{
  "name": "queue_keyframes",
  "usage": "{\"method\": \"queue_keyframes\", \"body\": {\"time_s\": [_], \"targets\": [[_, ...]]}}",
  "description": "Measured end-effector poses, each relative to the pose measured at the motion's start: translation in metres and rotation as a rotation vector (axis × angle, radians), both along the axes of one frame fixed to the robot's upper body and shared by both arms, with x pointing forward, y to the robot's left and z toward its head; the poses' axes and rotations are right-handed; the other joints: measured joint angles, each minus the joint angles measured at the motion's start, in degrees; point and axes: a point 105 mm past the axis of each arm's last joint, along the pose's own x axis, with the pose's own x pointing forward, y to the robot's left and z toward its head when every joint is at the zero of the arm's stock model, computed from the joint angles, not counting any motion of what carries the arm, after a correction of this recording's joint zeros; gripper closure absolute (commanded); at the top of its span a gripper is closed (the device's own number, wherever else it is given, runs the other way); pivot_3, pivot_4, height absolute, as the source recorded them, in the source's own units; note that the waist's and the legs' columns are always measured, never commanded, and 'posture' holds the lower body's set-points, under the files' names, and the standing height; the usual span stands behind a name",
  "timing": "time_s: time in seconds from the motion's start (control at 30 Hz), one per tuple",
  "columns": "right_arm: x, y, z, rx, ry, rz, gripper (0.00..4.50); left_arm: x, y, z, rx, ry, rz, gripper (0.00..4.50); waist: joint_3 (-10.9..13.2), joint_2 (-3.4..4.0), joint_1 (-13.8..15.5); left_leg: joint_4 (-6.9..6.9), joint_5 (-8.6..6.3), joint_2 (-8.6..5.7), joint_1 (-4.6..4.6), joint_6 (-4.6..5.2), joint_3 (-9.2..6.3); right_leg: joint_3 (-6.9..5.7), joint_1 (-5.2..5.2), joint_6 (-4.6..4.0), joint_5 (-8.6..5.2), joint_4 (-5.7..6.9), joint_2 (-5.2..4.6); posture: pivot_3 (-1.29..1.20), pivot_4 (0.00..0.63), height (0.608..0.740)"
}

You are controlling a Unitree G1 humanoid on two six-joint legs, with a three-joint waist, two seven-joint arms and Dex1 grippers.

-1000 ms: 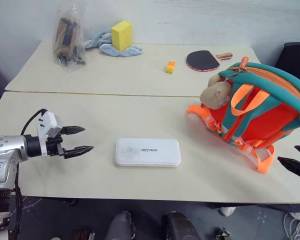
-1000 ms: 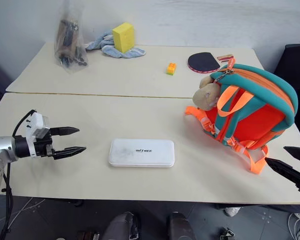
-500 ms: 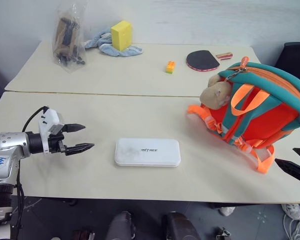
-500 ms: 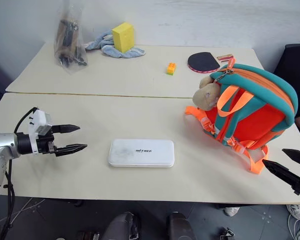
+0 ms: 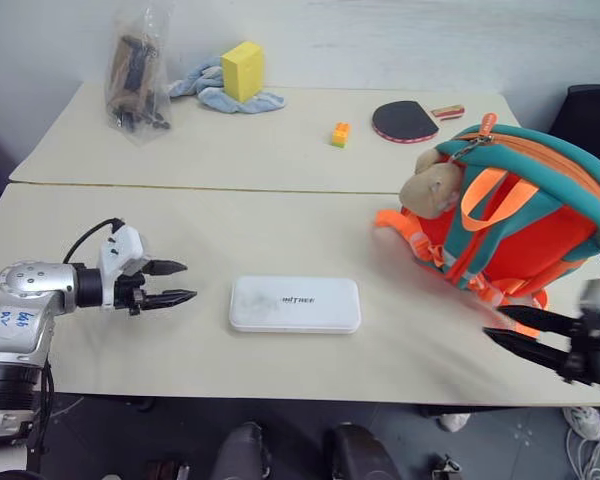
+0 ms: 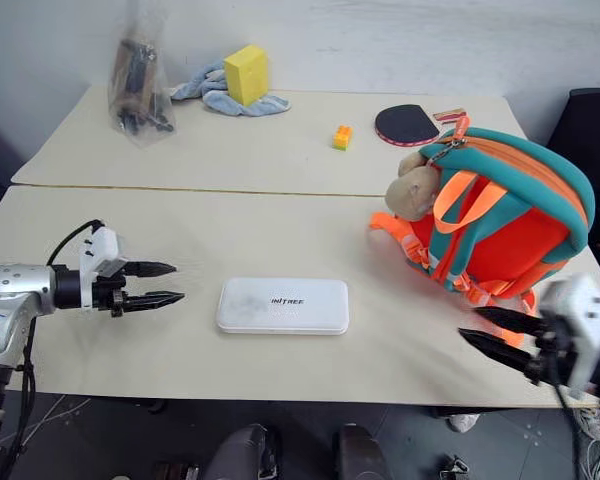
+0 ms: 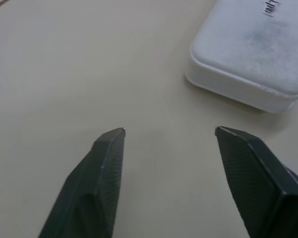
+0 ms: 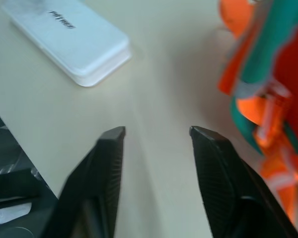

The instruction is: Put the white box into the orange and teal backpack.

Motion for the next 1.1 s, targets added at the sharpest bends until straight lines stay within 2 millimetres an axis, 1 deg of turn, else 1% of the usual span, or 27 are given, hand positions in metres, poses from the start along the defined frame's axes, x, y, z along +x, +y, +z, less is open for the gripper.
{"method": "queue_keyframes", "body": {"time_s": [0.03, 0.07, 0.1, 0.2, 0.3, 0.43, 0.57, 0.7, 0.77, 0.87, 0.93, 1.0, 1.07, 1.1], "targets": [[0.005, 0.008, -0.003, -0.008, -0.002, 0.030, 3.81, 0.002, -0.006, -0.004, 0.007, -0.001, -0.024, 2.87, 0.0, 0.00, 0.0, 0.04, 0.00, 0.00, -0.05, 0.00, 0.00, 0.00, -0.05, 0.00, 0.00, 0.02, 0.00, 0.00, 0.150, 0.740], [0.011, 0.017, -0.007, -0.021, -0.007, 0.058, 4.08, 0.004, -0.011, -0.009, 0.015, 0.006, -0.043, 3.17, 0.0, -0.02, 0.0, 0.09, 0.00, 0.00, -0.04, 0.00, 0.00, -0.01, -0.04, 0.00, 0.00, 0.05, 0.00, 0.00, 0.150, 0.740], [0.015, 0.024, -0.010, -0.030, -0.013, 0.081, 4.48, 0.005, -0.016, -0.013, 0.019, 0.012, -0.059, 3.52, 0.0, -0.01, 0.0, 0.11, 0.00, -0.01, -0.06, 0.01, 0.00, 0.00, -0.07, 0.00, 0.00, 0.07, 0.00, 0.00, 0.150, 0.740], [0.033, 0.039, -0.022, -0.086, -0.022, 0.124, 4.50, 0.003, -0.031, -0.021, 0.032, 0.030, -0.130, 4.45, 0.0, -0.03, 0.0, 0.19, 0.04, 0.00, -0.23, -0.07, -0.01, -0.02, -0.22, 0.00, 0.00, 0.08, 0.00, 0.00, 0.150, 0.740], [0.046, 0.047, -0.036, -0.142, -0.022, 0.132, 4.50, 0.003, -0.041, -0.023, 0.038, 0.034, -0.171, 4.48, 0.0, -0.03, 0.1, 0.23, 0.14, 0.00, -0.43, -0.23, -0.01, -0.03, -0.40, 0.00, 0.00, 0.10, 0.00, 0.00, 0.150, 0.740], [0.062, 0.051, -0.054, -0.215, -0.025, 0.098, 4.50, 0.007, -0.052, -0.022, 0.031, 0.032, -0.187, 4.48, 0.0, -0.03, 0.2, 0.42, 0.18, -0.01, -0.61, -0.22, 0.00, -0.02, -0.56, 0.00, 0.00, 0.28, 0.00, 0.00, 0.150, 0.740], [0.070, 0.052, -0.061, -0.218, -0.032, 0.069, 4.50, 0.006, -0.060, -0.026, 0.019, 0.052, -0.210, 4.48, 0.0, -0.03, 0.1, 0.43, 0.23, 0.00, -0.61, -0.25, -0.01, -0.03, -0.57, 0.00, 0.00, 0.35, 0.00, 0.00, 0.150, 0.740], [0.076, 0.052, -0.063, -0.239, -0.043, 0.058, 4.50, 0.007, -0.078, -0.030, -0.004, 0.056, -0.243, 4.48, 0.0, -0.03, 0.2, 0.46, 0.24, -0.01, -0.61, -0.24, -0.01, -0.04, -0.58, 0.00, 0.00, 0.38, 0.00, 0.00, 0.150, 0.740], [0.075, 0.051, -0.064, -0.250, -0.045, 0.059, 4.50, 0.008, -0.079, -0.032, 0.014, 0.057, -0.247, 4.48, 0.0, -0.03, 0.2, 0.44, 0.25, -0.01, -0.61, -0.25, 0.00, -0.04, -0.59, 0.00, 0.00, 0.38, 0.00, 0.00, 0.150, 0.740], [0.074, 0.051, -0.066, -0.259, -0.042, 0.061, 4.50, 0.011, -0.069, -0.030, 0.037, 0.075, -0.219, 3.94, 0.0, -0.03, 0.0, 0.43, 0.28, 0.02, -0.60, -0.30, 0.01, -0.02, -0.62, 0.00, 0.00, 0.43, 0.05, 0.00, 0.150, 0.740], [0.074, 0.051, -0.066, -0.265, -0.049, 0.067, 4.50, 0.014, -0.059, -0.027, 0.038, 0.110, -0.183, 3.34, 0.0, -0.03, -0.1, 0.42, 0.34, 0.03, -0.57, -0.33, 0.00, -0.02, -0.64, 0.00, 0.00, 0.51, 0.06, 0.00, 0.150, 0.740], [0.075, 0.049, -0.066, -0.276, -0.056, 0.063, 4.50, 0.014, -0.047, -0.025, 0.018, 0.201, -0.136, 2.77, 0.0, -0.03, -0.1, 0.42, 0.39, 0.03, -0.56, -0.35, 0.00, -0.02, -0.66, 0.00, 0.00, 0.60, 0.06, 0.00, 0.150, 0.740], [0.077, 0.048, -0.066, -0.278, -0.061, 0.060, 4.50, 0.009, -0.034, -0.021, -0.013, 0.328, -0.092, 2.21, 0.0, -0.04, -0.3, 0.40, 0.42, 0.03, -0.56, -0.38, -0.01, -0.02, -0.67, -0.01, -0.01, 0.65, 0.07, 0.00, 0.150, 0.740], [0.078, 0.048, -0.066, -0.280, -0.068, 0.059, 4.50, 0.004, -0.028, -0.018, -0.044, 0.424, -0.059, 1.91, 0.0, -0.03, -0.4, 0.39, 0.42, 0.02, -0.55, -0.38, 0.00, -0.01, -0.69, -0.02, -0.01, 0.66, 0.07, 0.00, 0.150, 0.740]]}}
